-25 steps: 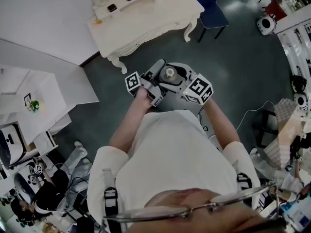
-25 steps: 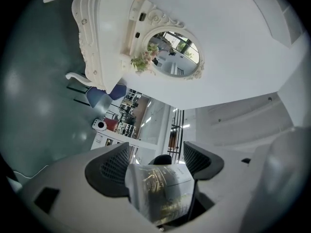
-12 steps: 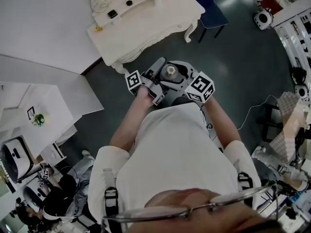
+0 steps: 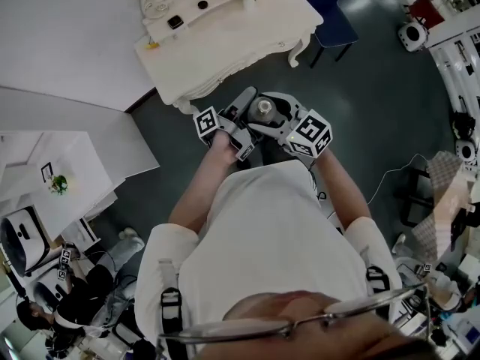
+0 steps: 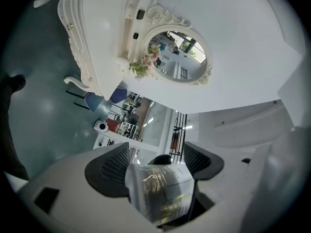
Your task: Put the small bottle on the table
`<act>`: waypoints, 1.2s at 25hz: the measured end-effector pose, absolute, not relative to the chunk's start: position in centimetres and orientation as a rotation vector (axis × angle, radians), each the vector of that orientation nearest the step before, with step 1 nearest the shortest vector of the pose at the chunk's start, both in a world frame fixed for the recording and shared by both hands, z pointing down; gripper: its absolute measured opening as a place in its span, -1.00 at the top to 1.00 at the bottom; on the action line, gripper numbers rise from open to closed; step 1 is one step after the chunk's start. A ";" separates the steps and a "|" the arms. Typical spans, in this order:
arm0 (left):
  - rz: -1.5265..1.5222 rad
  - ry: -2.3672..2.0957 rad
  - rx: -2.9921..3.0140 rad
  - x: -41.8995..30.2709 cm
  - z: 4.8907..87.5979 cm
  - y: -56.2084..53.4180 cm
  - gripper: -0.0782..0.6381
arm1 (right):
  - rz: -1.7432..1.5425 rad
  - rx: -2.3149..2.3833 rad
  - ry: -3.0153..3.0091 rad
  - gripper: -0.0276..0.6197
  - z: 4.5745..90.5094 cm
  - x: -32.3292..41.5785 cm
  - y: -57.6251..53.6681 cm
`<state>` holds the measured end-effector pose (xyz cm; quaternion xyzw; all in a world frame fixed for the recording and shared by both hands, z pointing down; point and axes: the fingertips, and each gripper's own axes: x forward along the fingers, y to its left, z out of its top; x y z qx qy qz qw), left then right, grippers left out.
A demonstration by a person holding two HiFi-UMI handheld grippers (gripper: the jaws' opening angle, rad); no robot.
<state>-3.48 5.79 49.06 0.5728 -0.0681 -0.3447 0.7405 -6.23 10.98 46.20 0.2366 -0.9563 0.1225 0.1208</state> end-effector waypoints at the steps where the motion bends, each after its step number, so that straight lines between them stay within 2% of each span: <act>1: -0.761 -0.158 1.254 -3.3 49.2 5.1 -0.16 | 0.363 0.679 -2.796 -0.15 46.4 -6.0 10.3; 18: -0.868 -0.253 1.257 4.1 50.1 -9.0 -0.16 | 0.332 0.468 -2.810 -0.15 47.3 2.1 -3.4; 30: -0.945 -0.375 1.237 8.0 51.3 -13.9 -0.16 | 0.361 0.304 -2.842 -0.15 48.5 6.8 -8.3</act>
